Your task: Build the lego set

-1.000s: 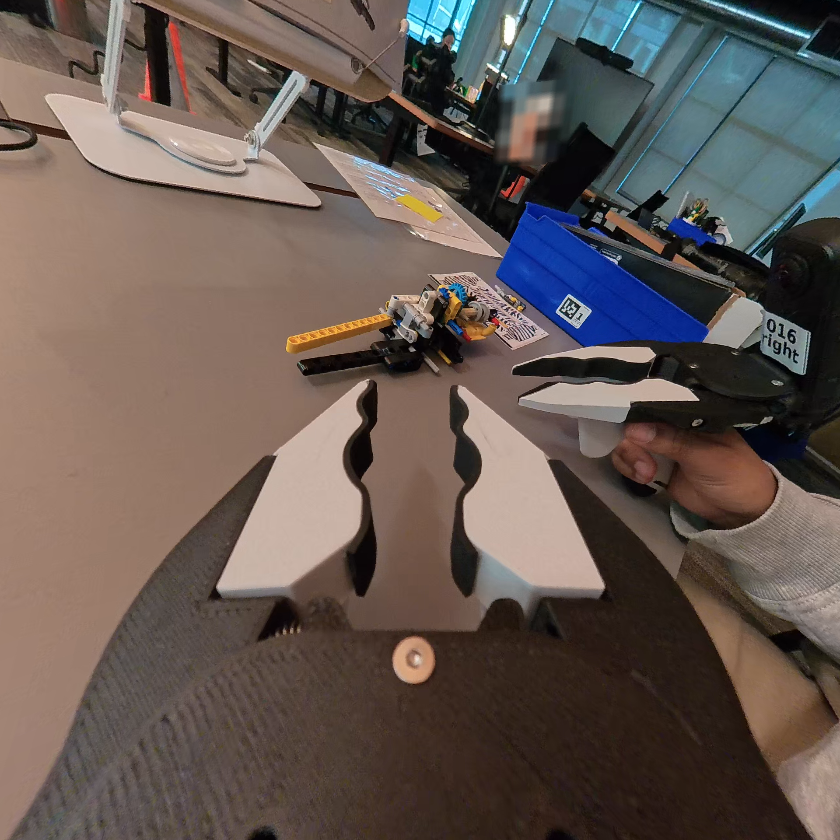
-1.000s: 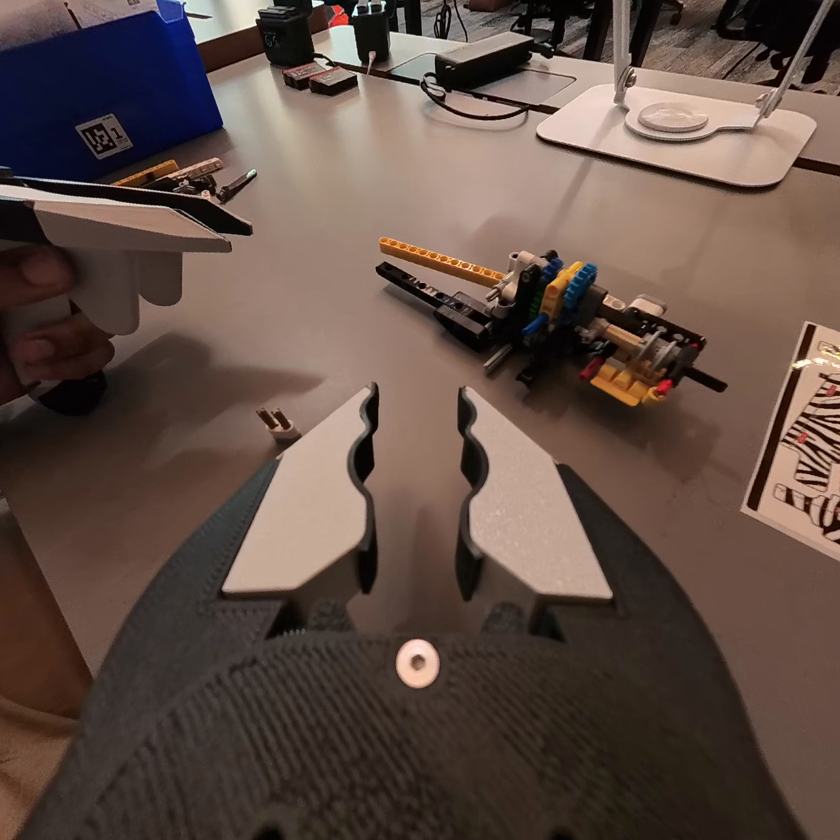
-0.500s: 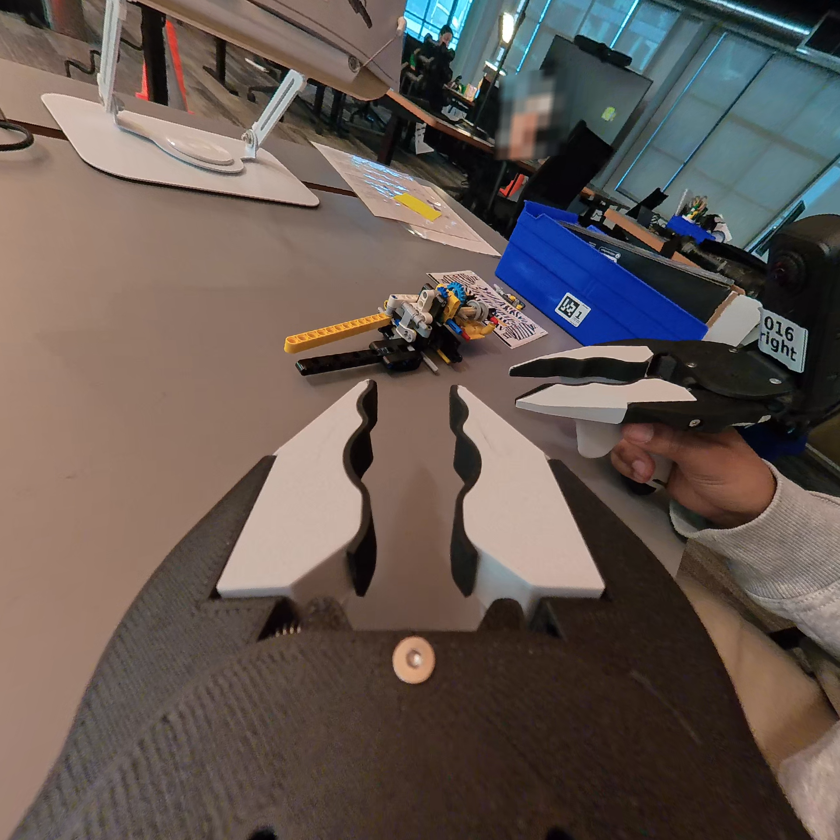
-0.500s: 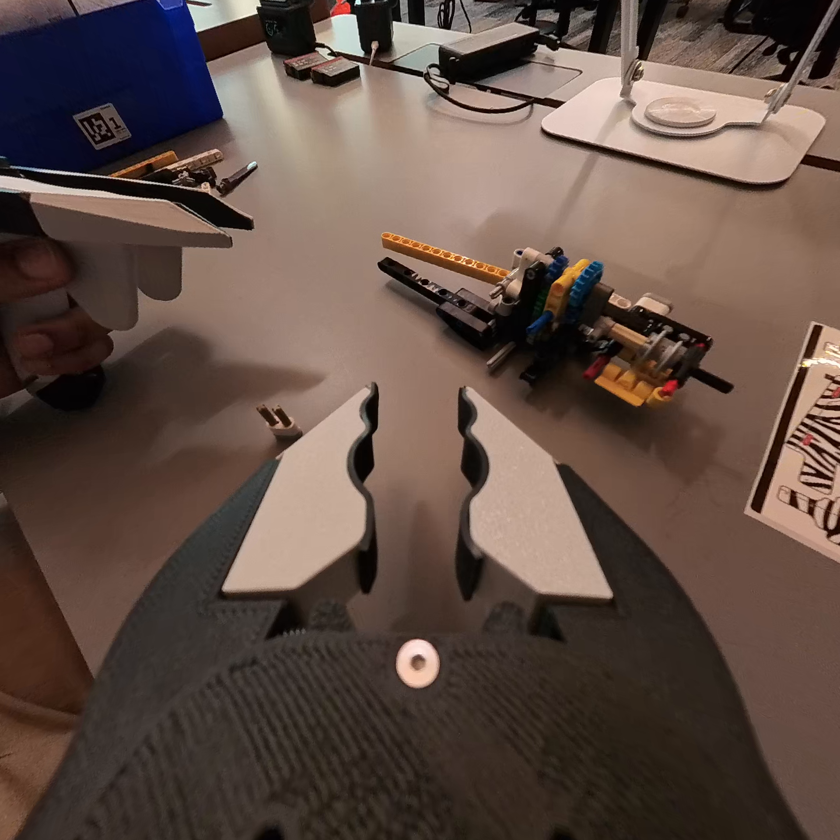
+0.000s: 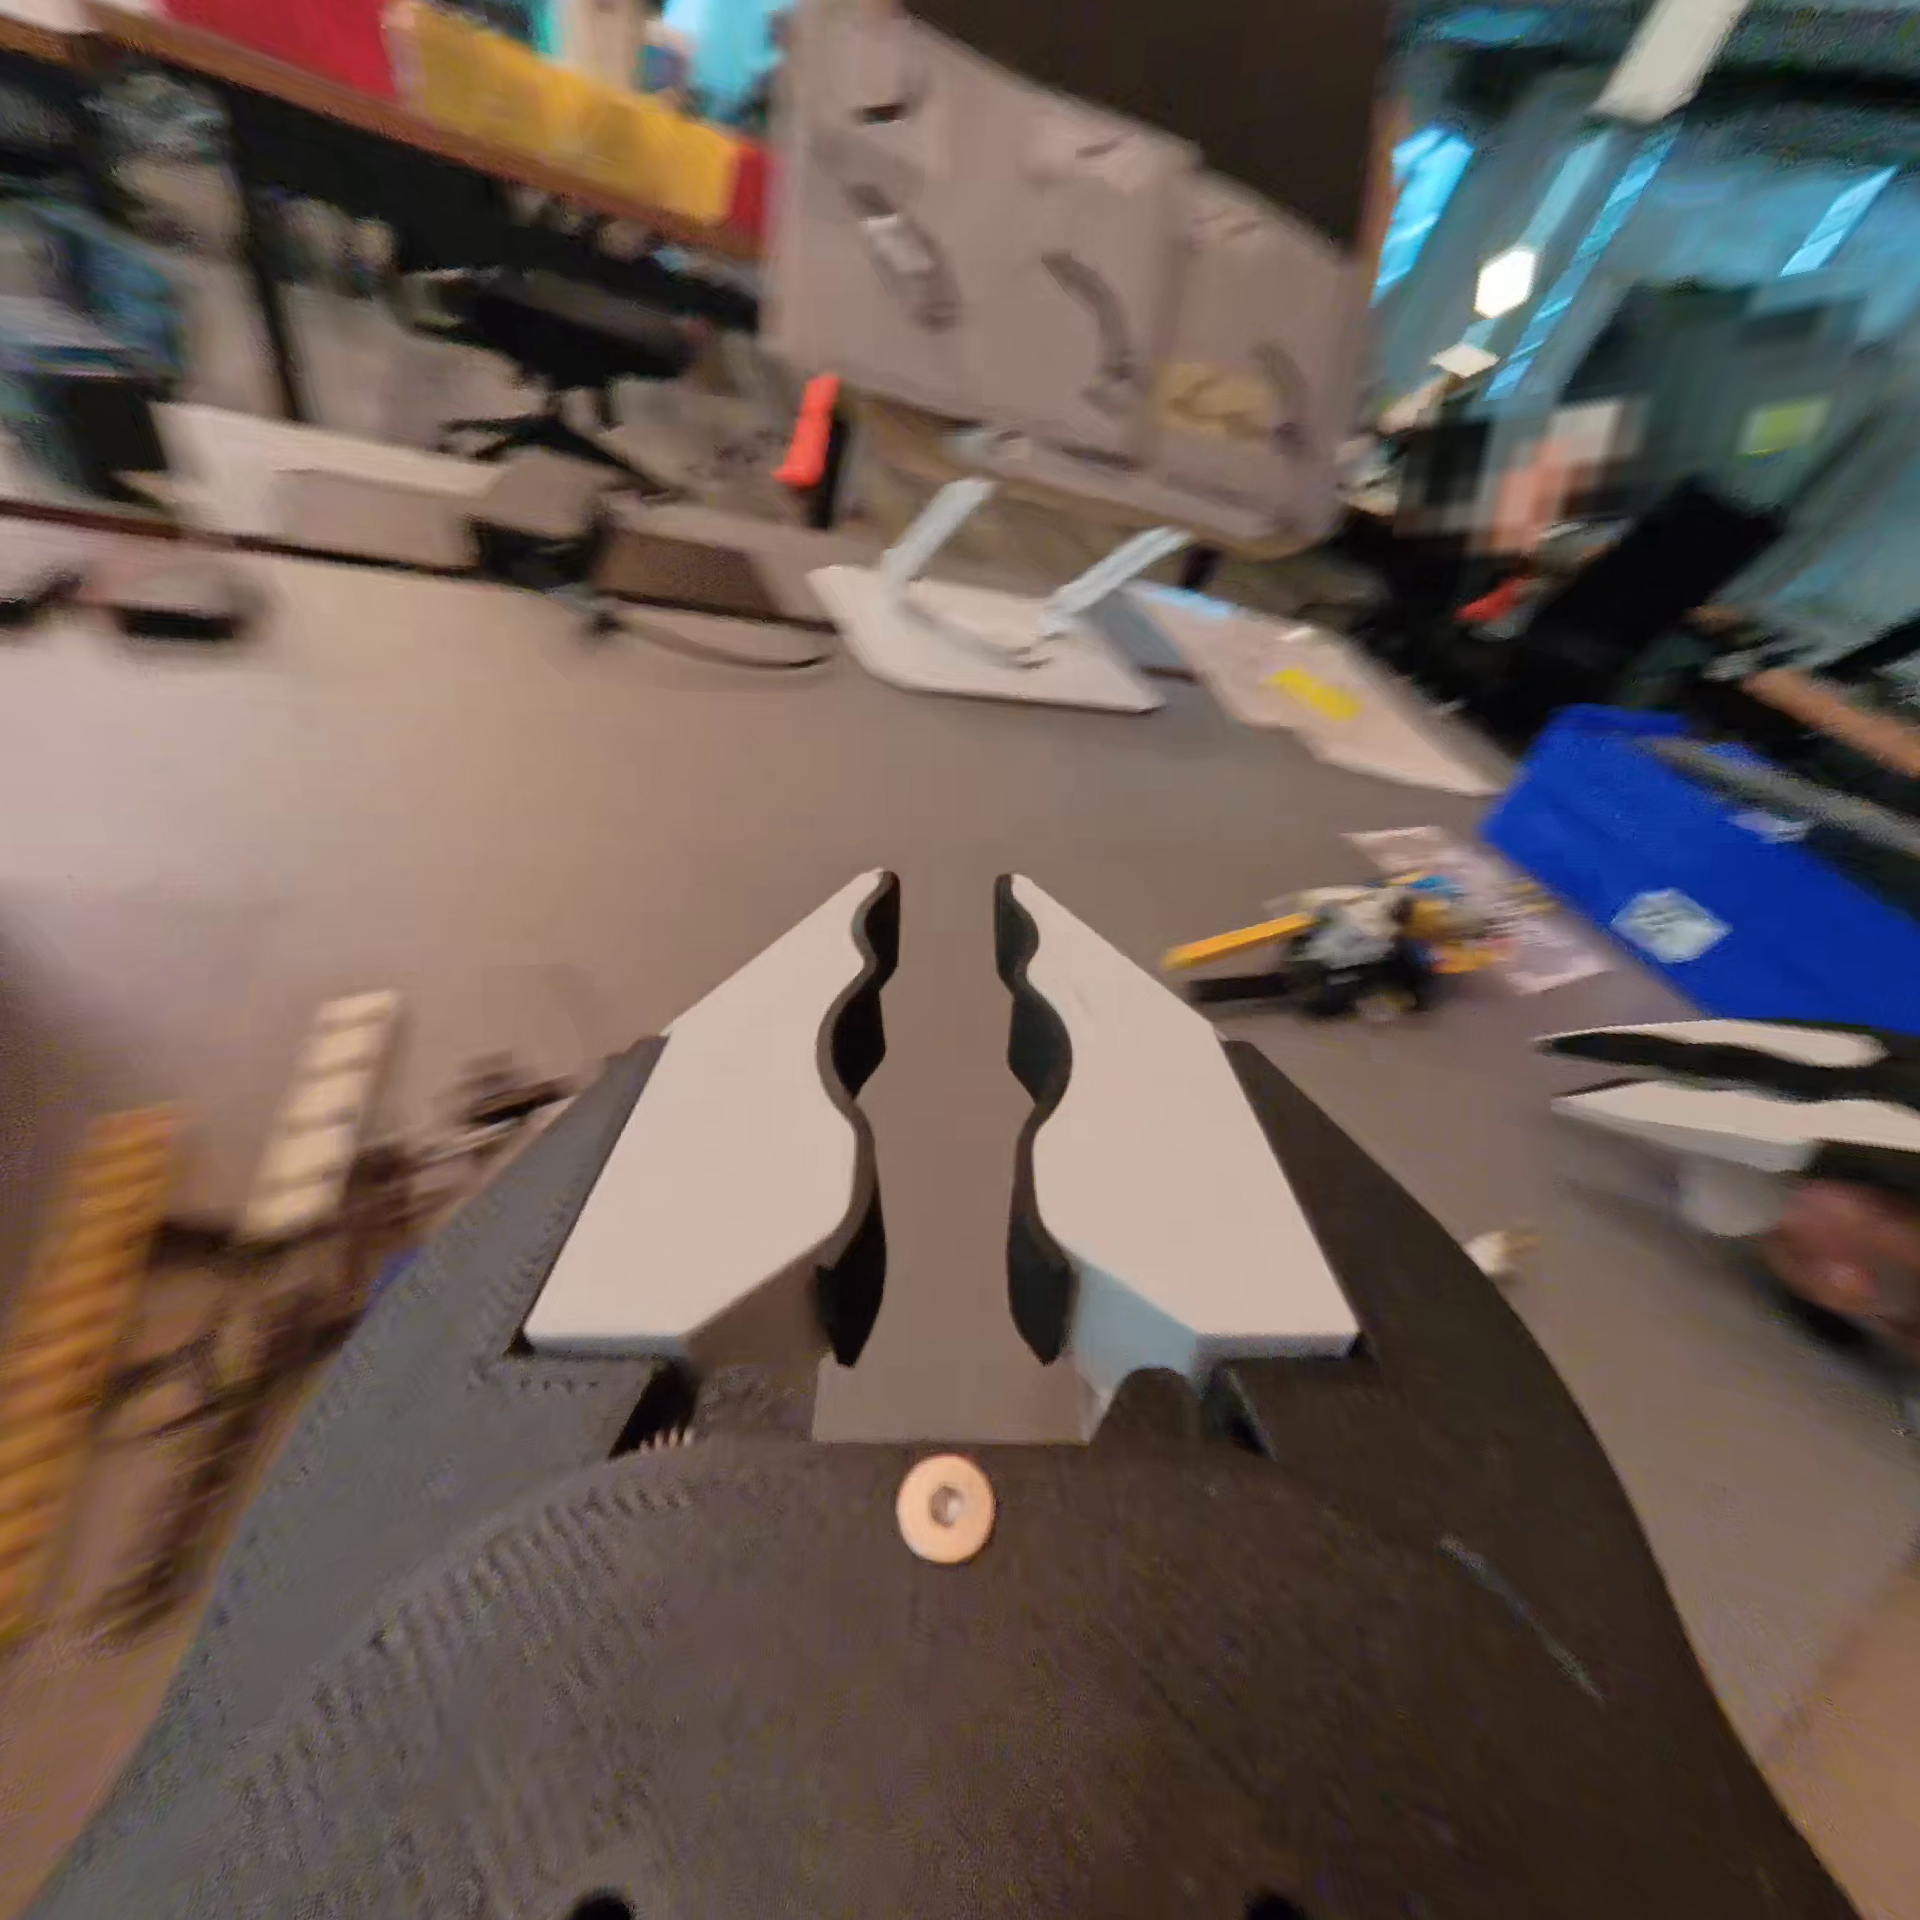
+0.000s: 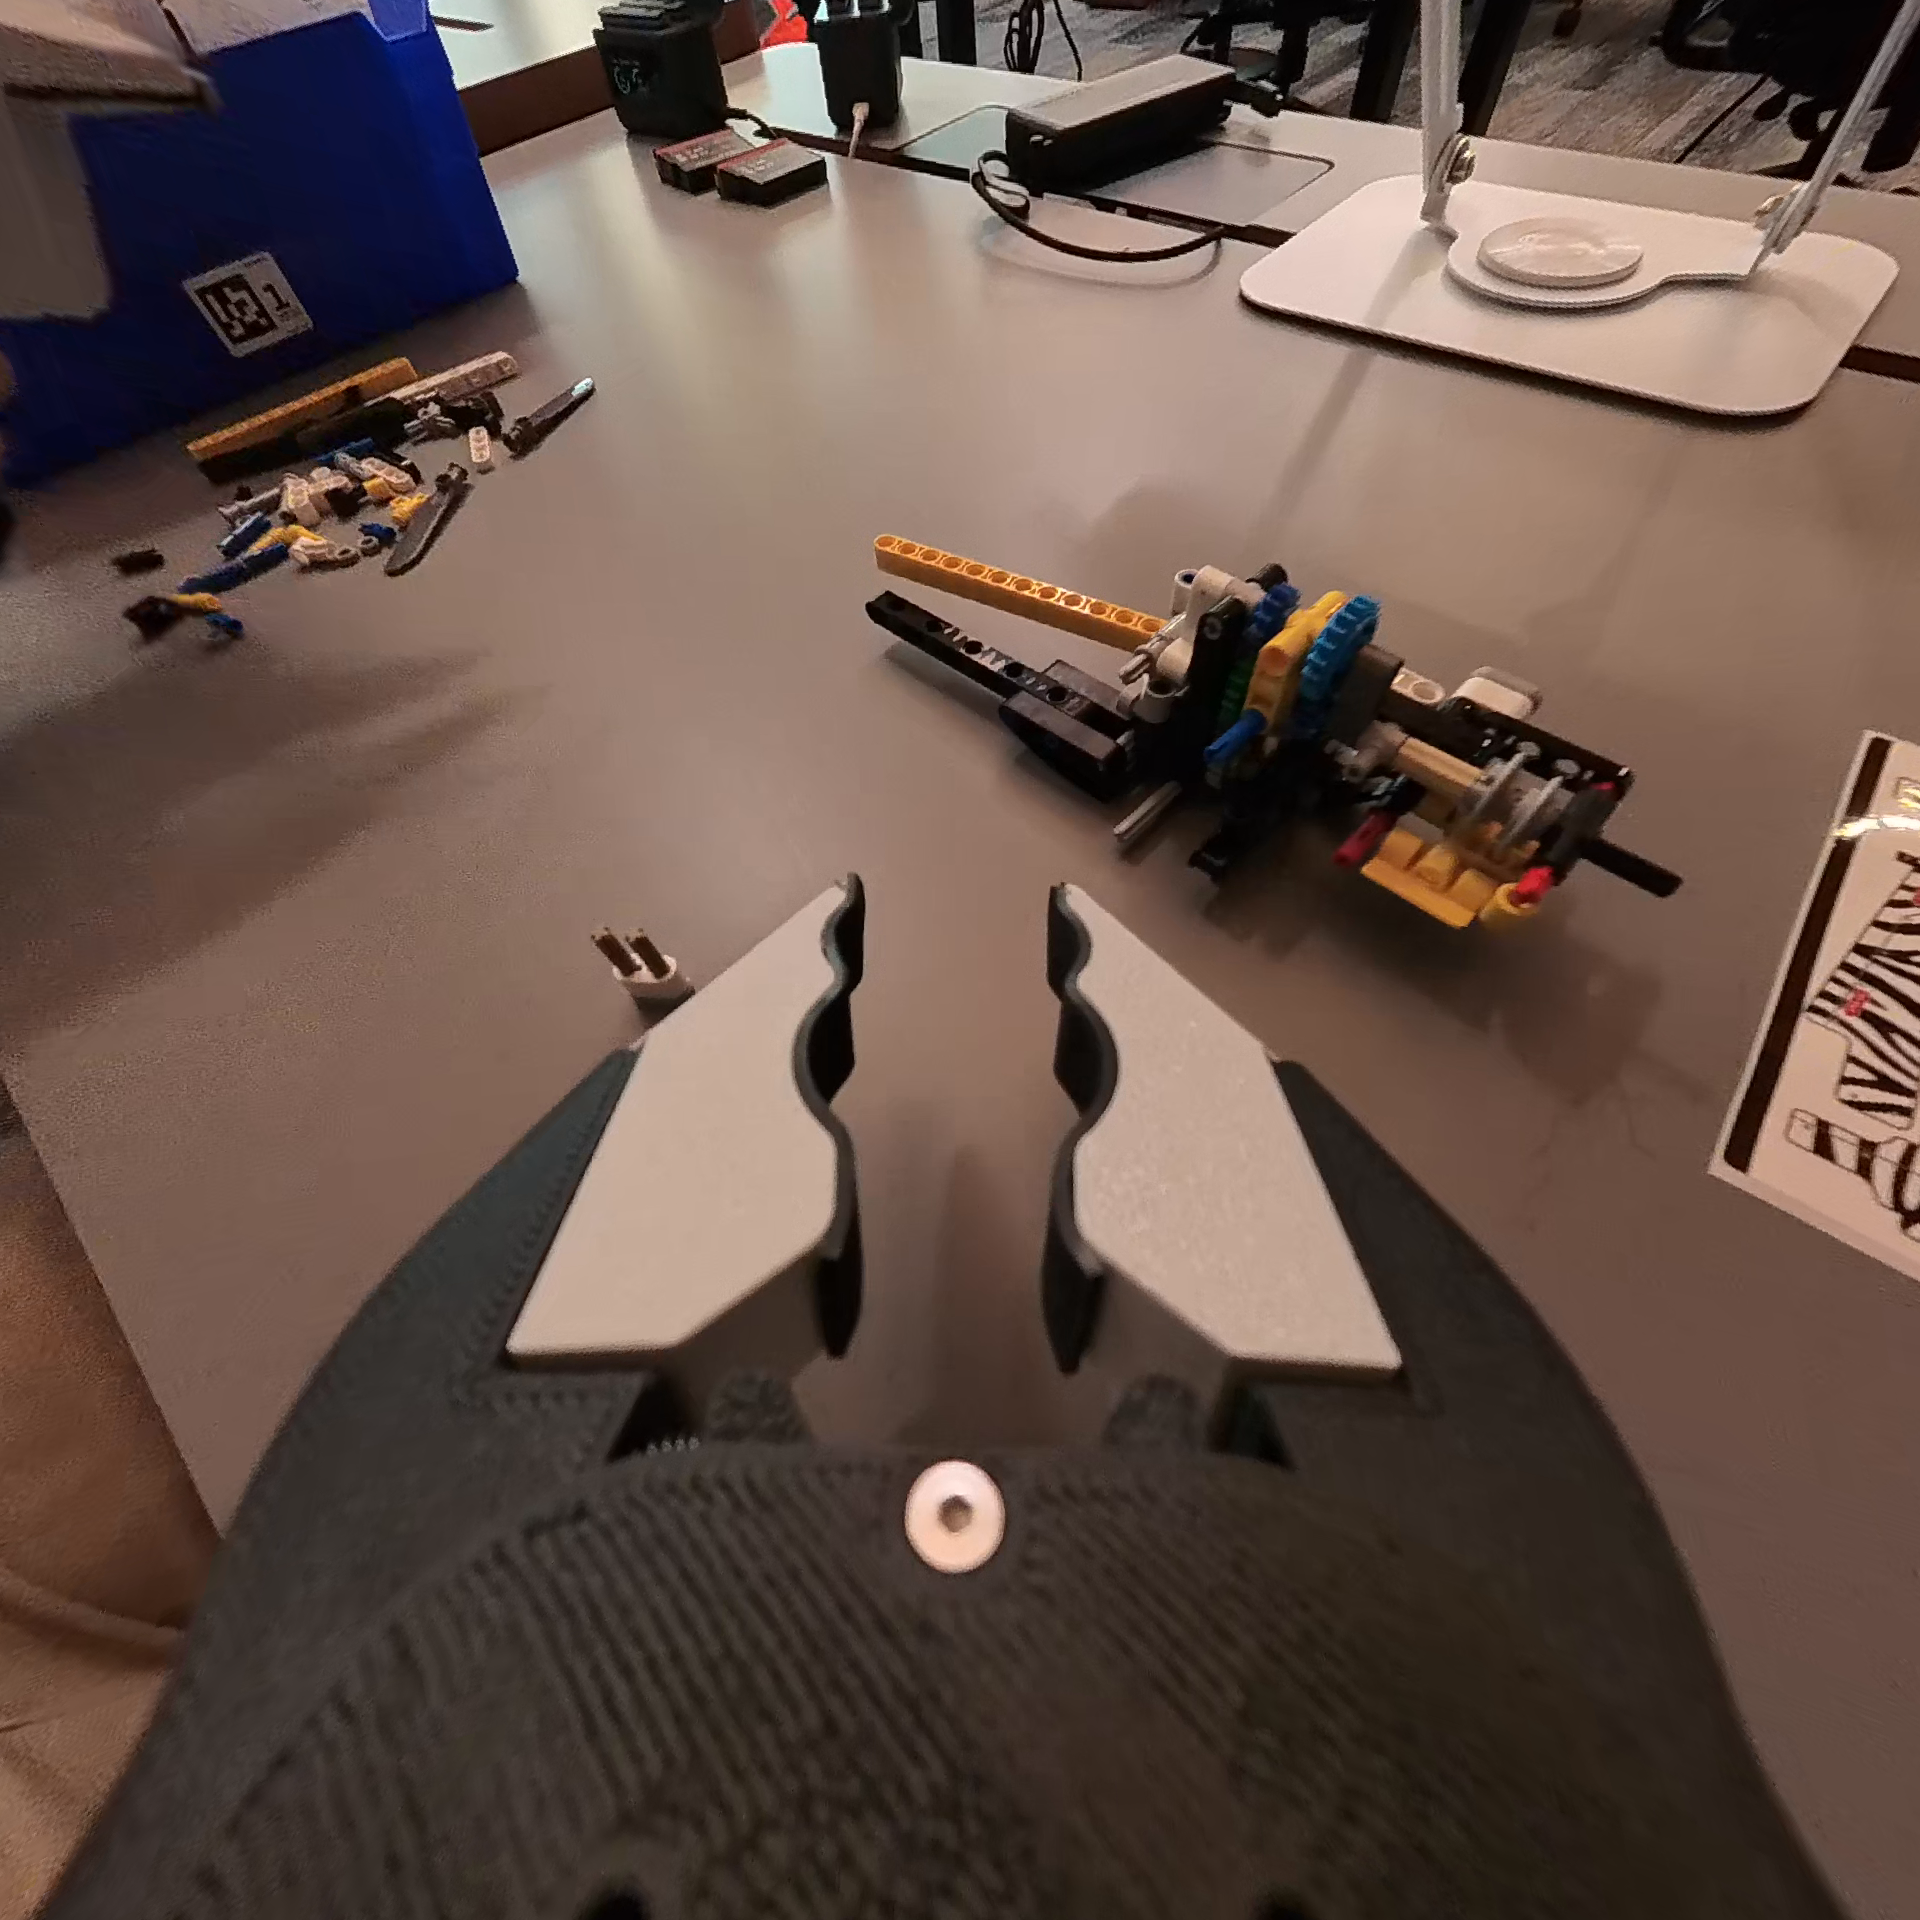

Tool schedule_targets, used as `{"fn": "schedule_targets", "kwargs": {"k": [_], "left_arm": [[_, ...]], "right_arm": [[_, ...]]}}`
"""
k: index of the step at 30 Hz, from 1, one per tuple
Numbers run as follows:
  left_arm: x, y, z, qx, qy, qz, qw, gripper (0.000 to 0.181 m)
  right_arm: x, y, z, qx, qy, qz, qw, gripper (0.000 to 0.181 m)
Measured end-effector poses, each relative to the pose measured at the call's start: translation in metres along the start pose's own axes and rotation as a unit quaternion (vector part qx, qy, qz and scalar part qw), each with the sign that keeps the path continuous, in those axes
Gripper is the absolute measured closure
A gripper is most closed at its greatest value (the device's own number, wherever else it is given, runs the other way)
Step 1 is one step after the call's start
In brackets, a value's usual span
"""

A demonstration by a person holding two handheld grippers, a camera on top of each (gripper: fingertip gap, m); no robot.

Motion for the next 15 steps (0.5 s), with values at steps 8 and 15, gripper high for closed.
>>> {"fn": "schedule_targets", "kwargs": {"k": [8,15], "left_arm": [[-0.038,-0.085,0.101,0.161,-0.068,0.181,0.968,0.157],[-0.07,-0.083,0.108,0.199,-0.038,0.293,0.934,0.157]], "right_arm": [[-0.003,0.003,0.003,-0.001,-0.012,0.015,1.0,0.147],[-0.002,0.002,0.002,0.0,-0.009,0.01,1.0,0.146]]}}
Point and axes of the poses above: each gripper's, where its closed fingertips meet, y out along the fingers, x out of its top, z = x × y across the jaws, the point moved 3 cm from there along -y, back along the fingers, and after that the axes turned 13 degrees about -x, right-handed, at the moved point
